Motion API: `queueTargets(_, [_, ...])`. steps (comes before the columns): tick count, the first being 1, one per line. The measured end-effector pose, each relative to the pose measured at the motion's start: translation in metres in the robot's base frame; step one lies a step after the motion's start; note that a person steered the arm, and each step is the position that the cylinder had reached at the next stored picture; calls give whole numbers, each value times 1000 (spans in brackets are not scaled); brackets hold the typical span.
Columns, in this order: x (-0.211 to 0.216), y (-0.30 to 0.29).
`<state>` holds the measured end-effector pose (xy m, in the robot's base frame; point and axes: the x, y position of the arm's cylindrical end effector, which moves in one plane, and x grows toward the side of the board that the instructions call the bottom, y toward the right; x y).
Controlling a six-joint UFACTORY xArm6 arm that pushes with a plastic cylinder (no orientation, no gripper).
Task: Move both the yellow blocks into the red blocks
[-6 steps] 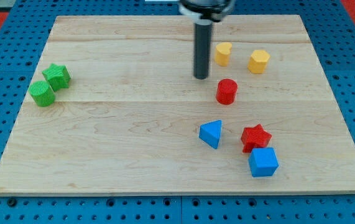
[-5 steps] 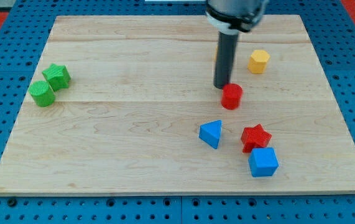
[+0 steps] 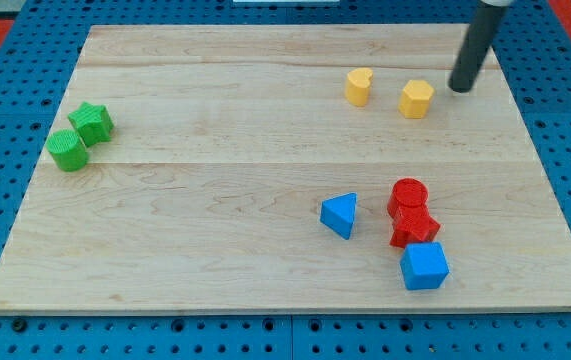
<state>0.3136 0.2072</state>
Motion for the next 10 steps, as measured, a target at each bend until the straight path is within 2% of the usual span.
queueTargets(2, [39,-102])
queueTargets(3, [49,-106])
queueTargets(7, [139,-129])
queueTargets(8, [76,-94])
queueTargets(9, [17,-33])
queueTargets(10, [-34,-65])
